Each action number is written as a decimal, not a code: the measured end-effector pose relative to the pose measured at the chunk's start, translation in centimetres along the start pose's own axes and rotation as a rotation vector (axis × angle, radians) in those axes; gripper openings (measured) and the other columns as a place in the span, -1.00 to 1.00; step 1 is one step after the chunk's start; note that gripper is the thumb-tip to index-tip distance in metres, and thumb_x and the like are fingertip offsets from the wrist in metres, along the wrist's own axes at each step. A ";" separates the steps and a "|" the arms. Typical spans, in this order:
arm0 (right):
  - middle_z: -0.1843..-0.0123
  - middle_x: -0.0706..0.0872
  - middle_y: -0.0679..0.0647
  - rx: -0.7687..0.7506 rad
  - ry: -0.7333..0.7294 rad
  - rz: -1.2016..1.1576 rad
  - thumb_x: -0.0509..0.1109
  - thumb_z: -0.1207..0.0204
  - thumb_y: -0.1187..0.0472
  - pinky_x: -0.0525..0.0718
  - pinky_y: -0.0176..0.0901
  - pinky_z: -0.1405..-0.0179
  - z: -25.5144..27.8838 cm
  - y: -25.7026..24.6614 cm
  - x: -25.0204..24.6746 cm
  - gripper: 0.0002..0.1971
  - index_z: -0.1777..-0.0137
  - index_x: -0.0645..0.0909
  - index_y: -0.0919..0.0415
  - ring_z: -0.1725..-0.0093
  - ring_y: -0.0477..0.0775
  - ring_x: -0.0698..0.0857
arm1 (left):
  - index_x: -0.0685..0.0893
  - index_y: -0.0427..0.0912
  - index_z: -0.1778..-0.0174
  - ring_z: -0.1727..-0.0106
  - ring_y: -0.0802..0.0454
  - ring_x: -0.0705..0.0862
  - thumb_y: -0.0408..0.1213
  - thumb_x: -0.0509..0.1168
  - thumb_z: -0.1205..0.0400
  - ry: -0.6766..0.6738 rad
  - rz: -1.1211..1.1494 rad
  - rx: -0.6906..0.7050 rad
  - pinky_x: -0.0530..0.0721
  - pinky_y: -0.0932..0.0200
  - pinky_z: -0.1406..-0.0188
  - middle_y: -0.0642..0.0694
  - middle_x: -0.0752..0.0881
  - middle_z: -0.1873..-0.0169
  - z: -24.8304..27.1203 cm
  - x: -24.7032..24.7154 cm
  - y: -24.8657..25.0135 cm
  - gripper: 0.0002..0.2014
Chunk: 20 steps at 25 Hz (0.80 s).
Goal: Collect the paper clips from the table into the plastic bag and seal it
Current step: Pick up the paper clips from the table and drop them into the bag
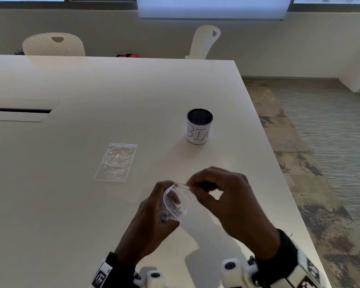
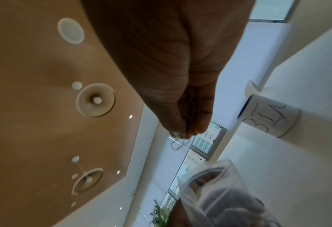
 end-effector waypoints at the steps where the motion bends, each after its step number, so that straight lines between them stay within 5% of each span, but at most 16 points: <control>1: 0.10 0.87 -0.13 -0.038 -0.033 0.044 0.57 -0.58 0.32 0.78 -0.28 0.03 -0.1 -0.5 1.0 -0.88 -0.01 0.85 0.09 0.11 -0.13 0.83 | 0.50 0.08 -0.42 -0.06 0.18 0.79 -0.46 0.58 -0.49 0.001 0.004 0.001 0.66 0.55 0.11 0.19 0.78 -0.01 0.0 0.0 0.0 -0.34; 12: 0.08 0.86 -0.16 -0.032 0.058 0.065 0.59 -0.54 0.34 0.76 -0.44 0.01 -0.5 -0.1 -0.6 -0.86 0.01 0.88 0.10 0.08 -0.25 0.82 | 0.51 0.14 -0.38 -0.09 0.09 0.79 -0.47 0.56 -0.48 0.020 0.050 0.009 0.73 0.45 0.07 0.19 0.75 -0.08 0.3 -0.4 0.0 -0.36; 15: 0.04 0.85 -0.13 -0.075 0.077 0.056 0.56 -0.58 0.38 0.79 -0.34 0.00 -0.7 -0.9 0.2 -0.84 -0.03 0.88 0.12 0.07 -0.21 0.82 | 0.51 0.14 -0.35 -0.07 0.08 0.78 -0.46 0.56 -0.49 0.035 0.051 0.009 0.72 0.45 0.07 0.15 0.76 -0.05 0.1 -0.4 -0.3 -0.38; 18: -0.02 0.89 -0.12 -0.096 -0.029 0.062 0.50 -0.66 0.31 0.80 -0.27 -0.02 -0.5 -1.5 2.5 -0.84 -0.14 0.84 0.09 0.03 -0.23 0.84 | 0.49 0.16 -0.35 -0.05 0.06 0.81 -0.47 0.55 -0.50 0.034 0.068 -0.015 0.73 0.42 0.10 0.15 0.79 -0.04 0.1 -0.3 -0.7 -0.37; 20: 0.08 0.82 -0.22 -0.055 -0.120 0.092 0.47 -0.69 0.15 0.71 -0.42 0.11 -0.1 -1.7 3.3 -0.85 -0.20 0.80 0.02 0.13 -0.31 0.78 | 0.48 0.16 -0.39 -0.04 0.07 0.82 -0.48 0.55 -0.50 0.041 0.082 -0.024 0.73 0.41 0.13 0.18 0.79 -0.04 0.1 -0.4 -0.9 -0.34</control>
Point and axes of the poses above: each hand's wrist, its own z-axis away from the middle knuckle, its own x-axis out of the palm, y = z × x, the point moved 7 cm from there along -z, towards the middle knuckle
